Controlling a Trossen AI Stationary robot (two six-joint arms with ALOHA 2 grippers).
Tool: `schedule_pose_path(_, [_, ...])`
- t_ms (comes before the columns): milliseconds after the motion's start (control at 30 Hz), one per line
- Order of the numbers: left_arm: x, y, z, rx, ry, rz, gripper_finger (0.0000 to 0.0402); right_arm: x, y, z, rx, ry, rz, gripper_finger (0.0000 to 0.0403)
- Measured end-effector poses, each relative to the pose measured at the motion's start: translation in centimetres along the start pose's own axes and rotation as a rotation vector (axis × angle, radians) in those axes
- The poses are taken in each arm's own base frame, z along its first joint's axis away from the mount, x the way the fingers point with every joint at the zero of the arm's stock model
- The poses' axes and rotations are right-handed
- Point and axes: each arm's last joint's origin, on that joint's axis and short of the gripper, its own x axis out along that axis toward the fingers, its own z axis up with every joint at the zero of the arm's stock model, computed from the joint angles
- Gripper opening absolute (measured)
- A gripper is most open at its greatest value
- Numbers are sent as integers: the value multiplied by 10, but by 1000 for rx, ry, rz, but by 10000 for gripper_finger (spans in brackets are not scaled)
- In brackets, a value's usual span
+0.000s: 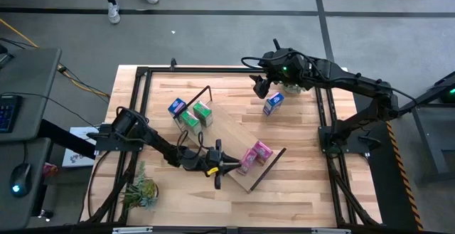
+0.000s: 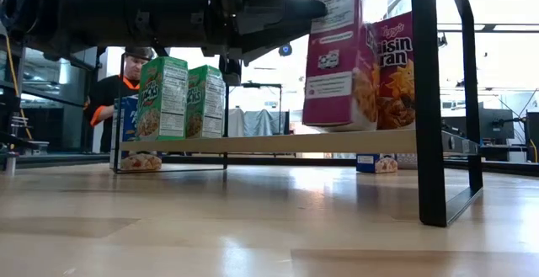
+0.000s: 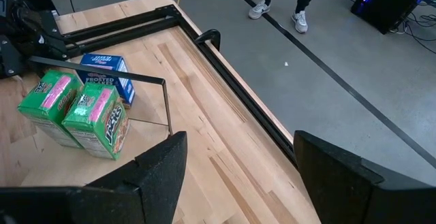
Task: Stack cereal on shelf
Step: Put the pink cereal box on the shelf
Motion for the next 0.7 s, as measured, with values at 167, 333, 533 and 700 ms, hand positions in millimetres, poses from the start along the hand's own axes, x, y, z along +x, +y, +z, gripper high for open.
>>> schedule_pose_path(167, [0, 0, 0, 3, 0, 1, 100, 0, 0, 0, 0, 0, 0, 262])
schedule_pose_path(333, [0, 0, 0, 4, 1, 2, 119, 0, 0, 0, 0, 1, 7, 262])
schedule_pose_path(533, [-1, 1, -3, 28, 37, -3, 131, 0, 0, 0, 0, 1, 12, 262])
schedule_pose_path(700, [-2, 0, 3, 45, 70, -13, 138, 0, 0, 0, 0, 1, 12, 262])
